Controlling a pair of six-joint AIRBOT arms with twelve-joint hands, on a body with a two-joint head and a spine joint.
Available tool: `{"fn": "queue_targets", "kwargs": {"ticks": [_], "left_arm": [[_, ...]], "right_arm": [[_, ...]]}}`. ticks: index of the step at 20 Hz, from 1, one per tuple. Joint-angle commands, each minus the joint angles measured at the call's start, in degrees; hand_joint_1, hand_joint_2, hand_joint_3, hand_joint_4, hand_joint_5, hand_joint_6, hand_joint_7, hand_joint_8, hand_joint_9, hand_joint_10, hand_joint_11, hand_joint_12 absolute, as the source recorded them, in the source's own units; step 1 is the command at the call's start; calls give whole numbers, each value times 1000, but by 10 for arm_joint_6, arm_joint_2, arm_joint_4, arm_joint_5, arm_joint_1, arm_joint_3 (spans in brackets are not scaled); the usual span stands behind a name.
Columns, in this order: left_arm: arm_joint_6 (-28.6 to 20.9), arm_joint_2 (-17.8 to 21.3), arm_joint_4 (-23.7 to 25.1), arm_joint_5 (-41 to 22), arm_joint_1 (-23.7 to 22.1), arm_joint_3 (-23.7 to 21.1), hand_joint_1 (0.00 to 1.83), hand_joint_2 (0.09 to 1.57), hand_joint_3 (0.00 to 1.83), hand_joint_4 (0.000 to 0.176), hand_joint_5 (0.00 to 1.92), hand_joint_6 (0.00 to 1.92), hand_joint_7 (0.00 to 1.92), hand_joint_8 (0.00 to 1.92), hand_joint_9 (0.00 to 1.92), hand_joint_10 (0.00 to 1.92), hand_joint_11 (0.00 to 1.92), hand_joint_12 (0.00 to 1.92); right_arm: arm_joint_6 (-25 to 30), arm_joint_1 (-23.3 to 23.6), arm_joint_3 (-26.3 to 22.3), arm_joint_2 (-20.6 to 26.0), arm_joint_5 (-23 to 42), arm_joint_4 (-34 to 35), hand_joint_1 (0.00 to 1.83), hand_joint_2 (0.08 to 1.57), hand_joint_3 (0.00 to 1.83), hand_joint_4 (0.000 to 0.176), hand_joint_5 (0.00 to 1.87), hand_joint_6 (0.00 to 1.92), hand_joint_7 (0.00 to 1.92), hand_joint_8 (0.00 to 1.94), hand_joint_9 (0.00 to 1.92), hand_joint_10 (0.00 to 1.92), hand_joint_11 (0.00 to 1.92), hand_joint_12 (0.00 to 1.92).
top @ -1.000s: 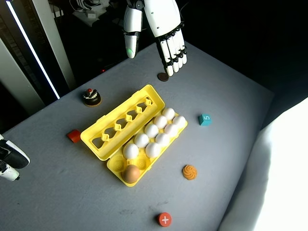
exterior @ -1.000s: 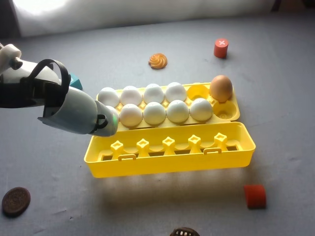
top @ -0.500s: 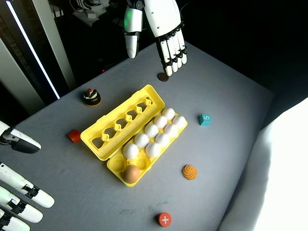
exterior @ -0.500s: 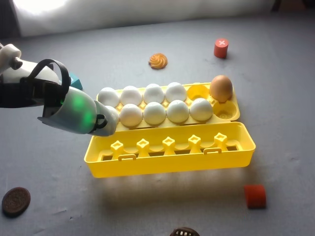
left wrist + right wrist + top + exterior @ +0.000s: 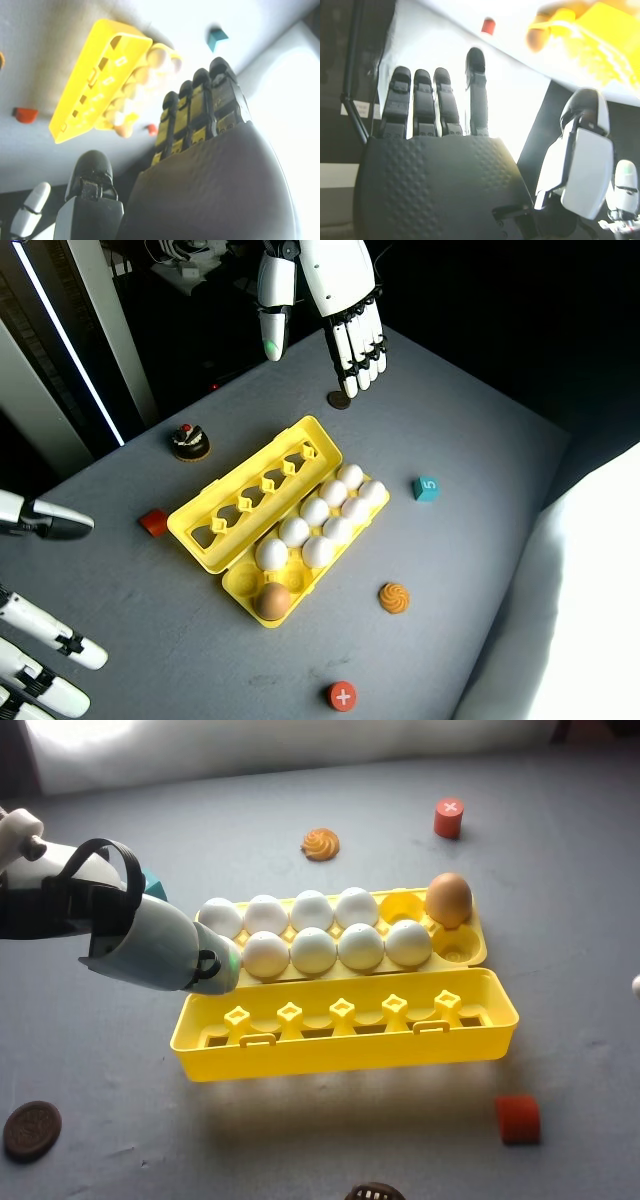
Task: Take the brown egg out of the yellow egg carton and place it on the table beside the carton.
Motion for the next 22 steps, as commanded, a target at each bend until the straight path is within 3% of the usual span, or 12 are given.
{"fn": "queue_targets", "kwargs": {"ticks": [1, 4, 7, 8, 9, 11, 12, 15, 16, 18, 19, 22], "left_arm": [[0, 1, 38, -12, -5, -1, 0, 1231, 4, 0, 79, 3, 57, 3, 34, 5, 24, 31], [0, 1, 38, -11, -5, 0, 0, 1233, 4, 0, 85, 5, 68, 7, 48, 9, 36, 39], [0, 1, 38, -7, -5, -1, 0, 1240, 6, 0, 93, 7, 68, 5, 46, 6, 25, 38], [0, 1, 38, -7, -5, -1, 0, 1240, 5, 0, 85, 3, 57, 0, 32, 1, 10, 33], [0, 0, 38, -7, -5, -1, 0, 1239, 4, 0, 90, 4, 59, 2, 30, 0, 11, 34], [0, 0, 38, -7, -5, -1, 0, 1241, 3, 0, 73, 1, 45, 1, 11, 0, 3, 7], [0, 0, 38, -7, -5, -1, 0, 1239, 2, 0, 87, 7, 60, 8, 26, 7, 15, 8], [0, 0, 38, -7, -5, -1, 0, 1239, 1, 0, 92, 7, 69, 9, 32, 8, 14, 7], [0, 0, 38, -7, -5, -1, 0, 1237, 0, 0, 113, 13, 90, 15, 54, 15, 40, 19], [0, 0, 38, -7, -5, -1, 0, 1239, 1, 0, 110, 10, 82, 9, 44, 8, 26, 14], [0, 0, 38, -7, -5, -1, 0, 1239, 1, 0, 114, 10, 86, 10, 47, 8, 31, 17], [0, 0, 38, -7, -5, -1, 0, 1234, 0, 0, 101, 4, 75, 6, 44, 8, 26, 17]], "right_arm": [[6, 4, 6, -1, 56, -23, 537, 806, 0, 3, 826, 76, 5, 0, 0, 0, 0, 0], [21, 4, 28, -30, 62, -59, 547, 802, 1, 5, 885, 43, 0, 0, 0, 0, 0, 0], [41, 10, 56, -64, 67, -90, 556, 813, 5, 58, 908, 41, 0, 0, 0, 0, 0, 0], [58, 13, 69, -77, 66, -106, 523, 813, 5, 91, 898, 34, 0, 0, 0, 0, 0, 0], [78, 16, 87, -95, 66, -120, 550, 804, 0, 104, 909, 36, 0, 0, 0, 0, 0, 0], [86, 26, 109, -117, 65, -122, 561, 803, 0, 99, 910, 33, 0, 0, 0, 0, 0, 0], [95, 32, 124, -130, 65, -130, 557, 796, 0, 111, 914, 33, 0, 0, 0, 0, 0, 0], [119, 53, 163, -165, 60, -169, 578, 836, 15, 81, 847, 2, 0, 0, 0, 0, 0, 0], [122, 61, 173, -174, 53, -170, 599, 831, 11, 97, 852, 5, 0, 0, 0, 0, 0, 0], [147, 74, 197, -195, 30, -198, 691, 795, 0, 96, 887, 18, 0, 0, 0, 0, 0, 0], [153, 78, 207, -204, 25, -208, 627, 826, 8, 116, 835, 4, 0, 0, 0, 0, 0, 0], [175, 80, 239, -232, 6, -234, 695, 816, 1, 83, 874, 15, 99, 13, 0, 0, 0, 0]]}}
